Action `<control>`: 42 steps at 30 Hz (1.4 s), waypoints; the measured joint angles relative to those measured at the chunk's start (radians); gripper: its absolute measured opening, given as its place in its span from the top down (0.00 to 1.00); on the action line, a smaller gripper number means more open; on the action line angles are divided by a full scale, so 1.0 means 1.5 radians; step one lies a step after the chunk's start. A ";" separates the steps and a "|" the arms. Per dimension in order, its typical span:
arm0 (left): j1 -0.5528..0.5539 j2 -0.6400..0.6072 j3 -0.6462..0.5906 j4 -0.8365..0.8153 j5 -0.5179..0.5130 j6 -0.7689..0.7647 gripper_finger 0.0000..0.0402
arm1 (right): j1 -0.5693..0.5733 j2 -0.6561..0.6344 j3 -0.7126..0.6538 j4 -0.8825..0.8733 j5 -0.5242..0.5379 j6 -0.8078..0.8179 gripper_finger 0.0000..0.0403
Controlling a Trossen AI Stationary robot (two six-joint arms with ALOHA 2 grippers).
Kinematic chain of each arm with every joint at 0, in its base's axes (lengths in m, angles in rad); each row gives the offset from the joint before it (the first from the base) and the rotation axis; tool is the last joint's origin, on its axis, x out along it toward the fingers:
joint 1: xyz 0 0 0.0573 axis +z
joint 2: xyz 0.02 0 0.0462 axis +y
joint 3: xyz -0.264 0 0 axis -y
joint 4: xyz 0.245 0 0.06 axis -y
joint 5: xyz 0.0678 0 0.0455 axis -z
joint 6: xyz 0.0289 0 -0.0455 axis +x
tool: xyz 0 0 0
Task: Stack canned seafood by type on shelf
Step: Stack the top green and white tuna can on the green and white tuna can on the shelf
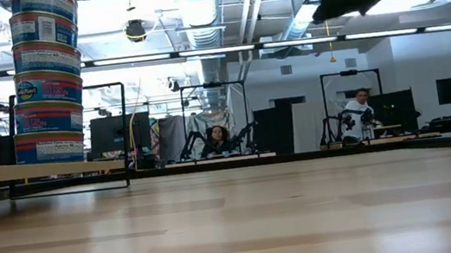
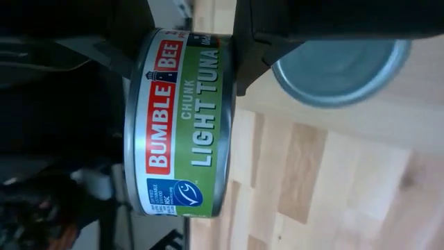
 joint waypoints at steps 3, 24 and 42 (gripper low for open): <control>-0.012 -0.045 -0.034 0.005 0.014 -0.038 0.66 | -0.006 -0.030 0.000 -0.010 0.000 -0.019 0.45; -0.019 -0.235 -0.126 -0.147 0.009 -0.109 0.66 | -0.087 -0.062 0.000 0.183 -0.005 -0.156 0.45; -0.019 -0.212 -0.126 -0.129 -0.007 -0.169 0.66 | -0.034 -0.022 0.000 0.260 -0.005 -0.085 0.45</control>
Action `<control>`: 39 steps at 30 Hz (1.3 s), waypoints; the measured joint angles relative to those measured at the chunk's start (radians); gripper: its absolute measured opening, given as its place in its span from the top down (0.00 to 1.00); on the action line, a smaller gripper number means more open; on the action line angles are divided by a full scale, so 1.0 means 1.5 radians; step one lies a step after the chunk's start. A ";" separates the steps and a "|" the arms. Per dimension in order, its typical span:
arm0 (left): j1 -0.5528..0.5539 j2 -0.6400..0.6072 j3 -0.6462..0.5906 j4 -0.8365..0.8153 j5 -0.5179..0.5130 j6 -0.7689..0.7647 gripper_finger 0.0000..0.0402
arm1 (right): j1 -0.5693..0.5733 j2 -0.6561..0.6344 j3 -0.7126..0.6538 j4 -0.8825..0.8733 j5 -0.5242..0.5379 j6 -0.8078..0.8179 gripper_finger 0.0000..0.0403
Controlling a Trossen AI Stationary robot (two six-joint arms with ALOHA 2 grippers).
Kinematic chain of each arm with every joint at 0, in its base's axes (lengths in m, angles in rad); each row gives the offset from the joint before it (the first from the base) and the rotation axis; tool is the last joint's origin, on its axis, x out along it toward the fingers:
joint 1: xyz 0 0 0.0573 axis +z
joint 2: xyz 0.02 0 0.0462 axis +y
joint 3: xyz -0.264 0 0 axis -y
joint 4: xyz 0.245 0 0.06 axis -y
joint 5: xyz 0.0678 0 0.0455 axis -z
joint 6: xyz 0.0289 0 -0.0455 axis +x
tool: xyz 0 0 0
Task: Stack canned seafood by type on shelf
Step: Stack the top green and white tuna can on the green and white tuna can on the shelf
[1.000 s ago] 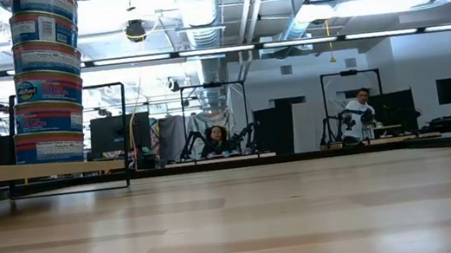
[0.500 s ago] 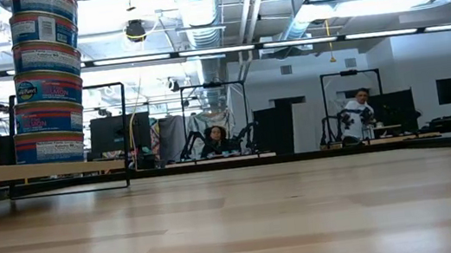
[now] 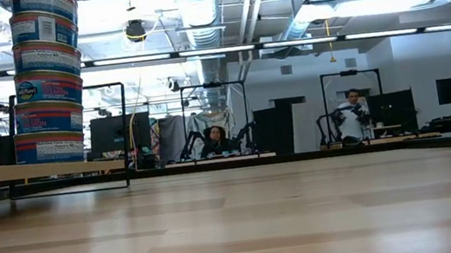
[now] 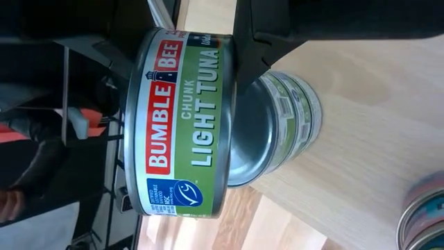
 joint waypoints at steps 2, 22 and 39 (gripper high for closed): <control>0.000 0.007 0.000 0.006 -0.004 -0.001 0.66 | -0.001 0.001 0.000 -0.001 0.003 0.000 0.45; 0.000 0.046 0.001 0.016 0.003 0.003 0.58 | -0.004 0.006 0.000 0.011 0.004 0.003 0.45; 0.000 0.050 0.001 0.009 -0.006 0.025 0.34 | -0.005 0.005 0.000 0.015 0.004 0.004 0.45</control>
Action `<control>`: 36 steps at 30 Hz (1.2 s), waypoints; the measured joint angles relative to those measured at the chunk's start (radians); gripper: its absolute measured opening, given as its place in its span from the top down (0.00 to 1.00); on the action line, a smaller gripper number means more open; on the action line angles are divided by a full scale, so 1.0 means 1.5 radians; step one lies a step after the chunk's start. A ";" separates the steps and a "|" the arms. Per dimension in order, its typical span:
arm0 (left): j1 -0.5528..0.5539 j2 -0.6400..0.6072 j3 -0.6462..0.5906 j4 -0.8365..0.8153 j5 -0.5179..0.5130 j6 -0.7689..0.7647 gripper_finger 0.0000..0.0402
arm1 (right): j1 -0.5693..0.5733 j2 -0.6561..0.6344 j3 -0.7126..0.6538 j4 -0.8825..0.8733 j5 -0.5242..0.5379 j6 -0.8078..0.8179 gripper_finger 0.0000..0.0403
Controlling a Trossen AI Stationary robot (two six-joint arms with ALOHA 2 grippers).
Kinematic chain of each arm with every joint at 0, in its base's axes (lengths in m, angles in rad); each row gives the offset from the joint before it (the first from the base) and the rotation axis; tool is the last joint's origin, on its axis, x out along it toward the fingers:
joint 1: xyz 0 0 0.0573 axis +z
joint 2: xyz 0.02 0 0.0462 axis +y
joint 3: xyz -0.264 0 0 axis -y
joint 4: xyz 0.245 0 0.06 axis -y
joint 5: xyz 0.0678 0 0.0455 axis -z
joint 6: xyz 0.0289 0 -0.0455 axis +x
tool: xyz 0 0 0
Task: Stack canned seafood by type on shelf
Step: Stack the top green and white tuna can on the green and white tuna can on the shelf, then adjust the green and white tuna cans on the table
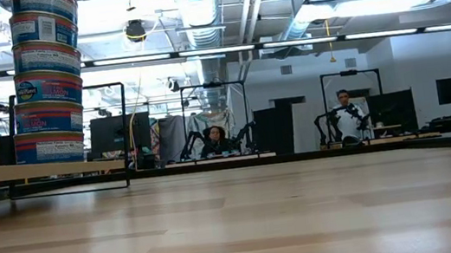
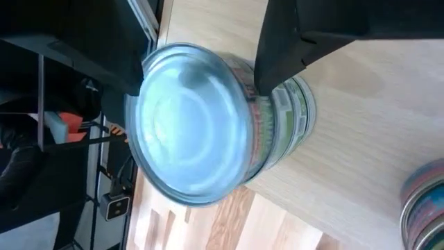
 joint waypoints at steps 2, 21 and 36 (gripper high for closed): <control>0.000 0.000 0.000 0.001 -0.006 0.013 0.33 | 0.000 0.000 0.000 0.000 0.000 0.000 0.45; 0.000 0.079 0.113 0.159 -0.094 0.337 0.34 | -0.044 0.000 0.000 -0.001 0.000 -0.057 0.45; 0.066 0.370 0.269 0.259 -0.206 0.577 0.34 | -0.176 0.026 0.176 -0.686 -0.330 0.189 0.45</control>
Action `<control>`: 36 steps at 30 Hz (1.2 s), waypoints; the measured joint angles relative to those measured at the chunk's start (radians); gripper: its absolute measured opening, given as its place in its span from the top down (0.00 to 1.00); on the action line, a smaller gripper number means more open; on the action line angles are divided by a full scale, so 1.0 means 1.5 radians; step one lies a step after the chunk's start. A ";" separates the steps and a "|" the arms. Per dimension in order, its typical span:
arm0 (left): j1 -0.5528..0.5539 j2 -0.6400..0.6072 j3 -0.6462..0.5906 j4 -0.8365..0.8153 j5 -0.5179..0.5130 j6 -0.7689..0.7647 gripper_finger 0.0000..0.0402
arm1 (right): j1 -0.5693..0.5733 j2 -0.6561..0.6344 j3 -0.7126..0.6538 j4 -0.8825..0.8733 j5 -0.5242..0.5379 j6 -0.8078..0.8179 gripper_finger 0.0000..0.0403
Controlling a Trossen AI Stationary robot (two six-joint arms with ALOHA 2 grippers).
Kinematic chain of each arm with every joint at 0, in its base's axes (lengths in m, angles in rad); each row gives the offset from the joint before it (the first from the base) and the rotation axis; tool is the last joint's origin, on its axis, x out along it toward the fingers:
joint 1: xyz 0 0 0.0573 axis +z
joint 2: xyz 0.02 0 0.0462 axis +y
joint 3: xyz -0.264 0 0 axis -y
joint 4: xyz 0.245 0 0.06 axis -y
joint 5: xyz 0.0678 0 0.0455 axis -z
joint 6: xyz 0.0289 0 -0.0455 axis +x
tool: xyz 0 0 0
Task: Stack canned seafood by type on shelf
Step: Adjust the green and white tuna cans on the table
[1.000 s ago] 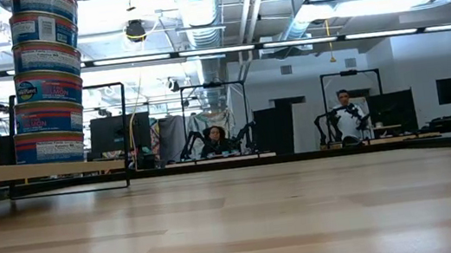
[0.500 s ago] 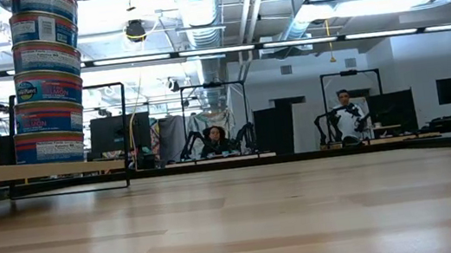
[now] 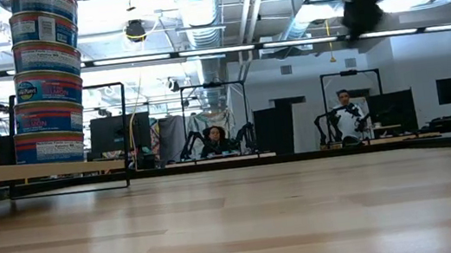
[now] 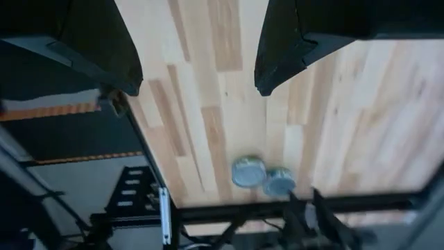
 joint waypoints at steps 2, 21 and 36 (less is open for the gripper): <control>0.000 0.026 0.000 0.037 -0.019 0.018 0.34 | 0.007 0.009 -0.001 -0.066 -0.054 0.042 0.45; 0.001 0.074 0.000 0.184 -0.114 -0.026 0.34 | 0.254 0.274 -0.014 -0.410 -0.094 0.092 0.45; 0.020 0.161 0.085 0.102 -0.136 -0.054 0.34 | 0.233 0.310 0.033 -0.152 0.075 0.050 0.45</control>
